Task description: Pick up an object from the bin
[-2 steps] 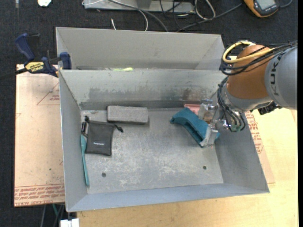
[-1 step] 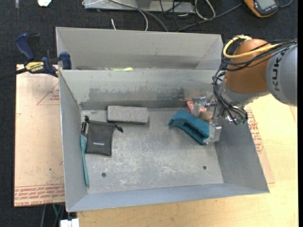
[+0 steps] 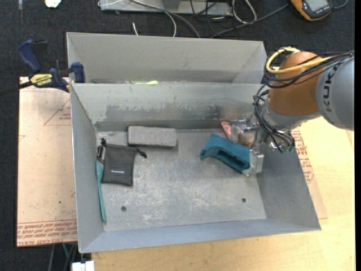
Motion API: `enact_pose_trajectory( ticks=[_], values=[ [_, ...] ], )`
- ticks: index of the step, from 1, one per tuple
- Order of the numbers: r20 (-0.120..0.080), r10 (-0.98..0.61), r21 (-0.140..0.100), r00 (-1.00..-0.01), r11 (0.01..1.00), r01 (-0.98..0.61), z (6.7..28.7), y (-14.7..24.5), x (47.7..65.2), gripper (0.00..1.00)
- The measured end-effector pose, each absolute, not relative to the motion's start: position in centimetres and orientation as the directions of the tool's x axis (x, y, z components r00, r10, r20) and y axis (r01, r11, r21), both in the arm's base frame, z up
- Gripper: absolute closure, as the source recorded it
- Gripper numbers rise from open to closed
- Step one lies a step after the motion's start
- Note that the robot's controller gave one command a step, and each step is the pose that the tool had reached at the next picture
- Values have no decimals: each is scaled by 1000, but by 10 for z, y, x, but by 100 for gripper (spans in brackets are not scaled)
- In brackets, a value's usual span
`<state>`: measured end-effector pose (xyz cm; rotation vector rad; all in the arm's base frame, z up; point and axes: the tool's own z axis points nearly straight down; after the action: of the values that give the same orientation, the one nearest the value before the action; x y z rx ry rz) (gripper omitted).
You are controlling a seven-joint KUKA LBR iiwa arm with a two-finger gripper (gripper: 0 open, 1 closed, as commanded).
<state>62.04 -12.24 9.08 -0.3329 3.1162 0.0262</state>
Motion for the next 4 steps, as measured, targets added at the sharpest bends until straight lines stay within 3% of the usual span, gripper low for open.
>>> enact_pose_trajectory(
  ticks=[1, 2, 3, 4],
  values=[
    [-38, -436, 10, -899, 899, -437, 84, -120, 629, 100],
    [-38, -436, 10, -899, 899, -437, 84, -120, 629, 100],
    [-50, -553, -3, -832, 833, -554, 83, -113, 635, 100],
    [-43, -617, 8, -786, 786, -618, 80, -116, 649, 100]
  ],
)
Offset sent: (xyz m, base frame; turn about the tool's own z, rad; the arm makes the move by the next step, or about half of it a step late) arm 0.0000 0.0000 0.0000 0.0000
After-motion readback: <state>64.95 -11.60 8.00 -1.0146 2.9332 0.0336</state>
